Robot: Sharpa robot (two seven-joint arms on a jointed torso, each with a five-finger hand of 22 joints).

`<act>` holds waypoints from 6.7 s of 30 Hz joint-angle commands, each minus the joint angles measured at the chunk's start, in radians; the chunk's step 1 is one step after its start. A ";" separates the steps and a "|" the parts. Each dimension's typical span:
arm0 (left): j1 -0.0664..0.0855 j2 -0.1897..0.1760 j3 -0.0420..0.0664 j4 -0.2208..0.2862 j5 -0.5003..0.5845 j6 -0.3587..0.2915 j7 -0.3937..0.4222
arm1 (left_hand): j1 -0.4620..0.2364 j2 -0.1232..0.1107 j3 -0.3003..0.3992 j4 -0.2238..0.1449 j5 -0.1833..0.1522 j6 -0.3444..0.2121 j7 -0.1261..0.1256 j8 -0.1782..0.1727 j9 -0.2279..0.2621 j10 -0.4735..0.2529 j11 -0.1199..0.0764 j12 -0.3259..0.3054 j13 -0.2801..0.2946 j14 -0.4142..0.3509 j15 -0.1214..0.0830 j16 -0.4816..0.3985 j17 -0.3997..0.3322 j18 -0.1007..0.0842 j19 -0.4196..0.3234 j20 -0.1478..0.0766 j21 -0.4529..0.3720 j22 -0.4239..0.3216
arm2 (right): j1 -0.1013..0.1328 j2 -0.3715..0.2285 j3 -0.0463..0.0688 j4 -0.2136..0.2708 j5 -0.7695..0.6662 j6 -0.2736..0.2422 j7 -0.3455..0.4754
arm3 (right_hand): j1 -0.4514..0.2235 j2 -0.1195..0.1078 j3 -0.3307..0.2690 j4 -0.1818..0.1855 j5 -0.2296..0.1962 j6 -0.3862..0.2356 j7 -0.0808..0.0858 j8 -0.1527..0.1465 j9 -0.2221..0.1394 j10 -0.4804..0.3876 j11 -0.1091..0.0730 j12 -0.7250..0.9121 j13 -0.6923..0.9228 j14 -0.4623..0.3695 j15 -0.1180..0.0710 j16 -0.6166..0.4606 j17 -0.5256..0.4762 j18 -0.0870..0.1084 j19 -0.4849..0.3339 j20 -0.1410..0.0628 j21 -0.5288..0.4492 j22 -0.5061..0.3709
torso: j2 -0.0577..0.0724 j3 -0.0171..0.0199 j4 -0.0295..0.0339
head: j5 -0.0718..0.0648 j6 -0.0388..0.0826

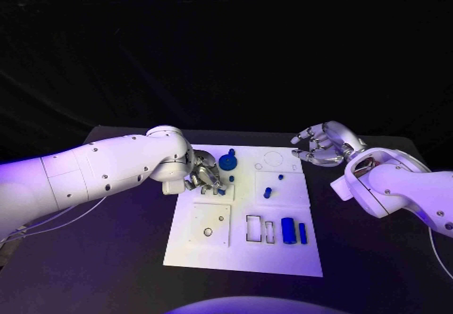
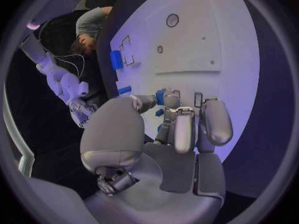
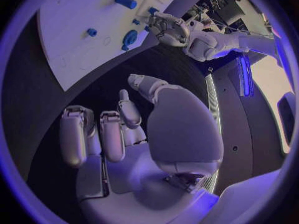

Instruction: Assemble the parts on the task board

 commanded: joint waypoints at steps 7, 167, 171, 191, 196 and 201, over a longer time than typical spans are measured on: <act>-0.002 -0.029 0.001 0.030 0.029 -0.045 0.013 | -0.044 -0.006 0.231 -0.223 0.047 0.005 0.000 0.014 0.008 0.024 -0.001 0.009 0.013 0.043 -0.004 -0.001 0.003 -0.022 0.000 0.003 0.008 0.010 | -0.002 0.003 -0.001 -0.004 -0.011 0.020 -0.002 | -0.007 0.004 0.003 -0.002 0.003 -0.001 0.000 0.006 0.001 0.000 -0.002 -0.004 0.000 0.062 0.001 -0.007 0.093 0.013 0.010 0.004 -0.006 0.177 | -0.001 0.0004 0.0007 | 0.000 -0.001; -0.087 -0.091 0.009 0.150 -0.319 -0.212 0.046 | -0.223 -0.083 0.153 -0.153 0.173 0.096 -0.034 -0.006 -0.013 0.116 -0.029 0.019 0.051 0.045 -0.026 -0.003 0.006 -0.032 0.020 -0.010 0.034 0.069 | -0.021 -0.001 -0.002 -0.009 -0.010 0.019 -0.002 | -0.014 0.006 0.005 -0.003 0.003 -0.008 0.000 0.013 0.002 -0.001 -0.002 -0.004 -0.002 0.061 0.000 -0.011 0.086 0.014 0.008 0.002 -0.013 0.174 | 0.001 0.0004 0.0001 | -0.006 -0.027; -0.087 -0.090 0.009 0.149 -0.317 -0.208 0.045 | -0.234 -0.088 0.123 -0.136 0.171 0.102 -0.034 -0.010 -0.016 0.116 -0.029 0.020 0.053 0.045 -0.026 -0.003 0.007 -0.032 0.020 -0.010 0.033 0.069 | -0.021 -0.002 -0.002 -0.009 -0.010 0.019 -0.002 | -0.014 0.006 0.005 -0.003 0.003 -0.008 0.000 0.013 0.002 -0.001 -0.002 -0.004 -0.002 0.061 0.000 -0.011 0.086 0.014 0.008 0.002 -0.013 0.174 | 0.001 0.0007 -0.0004 | -0.006 -0.027; -0.087 -0.088 0.009 0.144 -0.316 -0.213 0.045 | -0.240 -0.088 -0.089 -0.022 0.169 0.120 -0.031 -0.031 -0.030 0.115 -0.026 0.022 0.061 0.045 -0.024 -0.004 0.008 -0.032 0.022 -0.008 0.031 0.071 | -0.021 -0.002 -0.002 -0.009 -0.010 0.017 -0.002 | -0.014 0.006 0.005 -0.003 0.003 -0.008 0.000 0.013 0.002 -0.001 -0.002 -0.004 -0.002 0.061 0.000 -0.011 0.086 0.014 0.008 0.002 -0.013 0.174 | 0.001 0.0007 0.0004 | -0.009 -0.028; -0.087 -0.089 0.009 0.142 -0.316 -0.216 0.044 | -0.237 -0.085 -0.108 -0.010 0.168 0.120 -0.031 -0.032 -0.030 0.115 -0.025 0.022 0.062 0.045 -0.023 -0.004 0.008 -0.032 0.021 -0.008 0.030 0.069 | -0.021 -0.002 -0.002 -0.009 -0.010 0.017 -0.002 | -0.017 0.006 0.005 -0.003 0.003 -0.009 0.000 0.015 0.002 -0.002 -0.002 -0.005 -0.003 0.061 0.000 -0.012 0.083 0.014 0.007 0.002 -0.015 0.173 | 0.001 0.0009 0.0001 | -0.009 -0.027; -0.087 -0.092 0.010 0.142 -0.316 -0.220 0.044 | -0.238 -0.084 -0.128 -0.004 0.166 0.122 -0.030 -0.033 -0.031 0.116 -0.025 0.023 0.064 0.045 -0.023 -0.004 0.008 -0.032 0.021 -0.008 0.030 0.070 | -0.021 -0.002 -0.002 -0.010 -0.010 0.016 -0.001 | -0.017 0.006 0.005 -0.003 0.003 -0.009 0.000 0.015 0.002 -0.002 -0.002 -0.005 -0.003 0.061 0.000 -0.012 0.083 0.014 0.007 0.002 -0.015 0.173 | 0.001 -0.0003 -0.0005 | -0.008 -0.028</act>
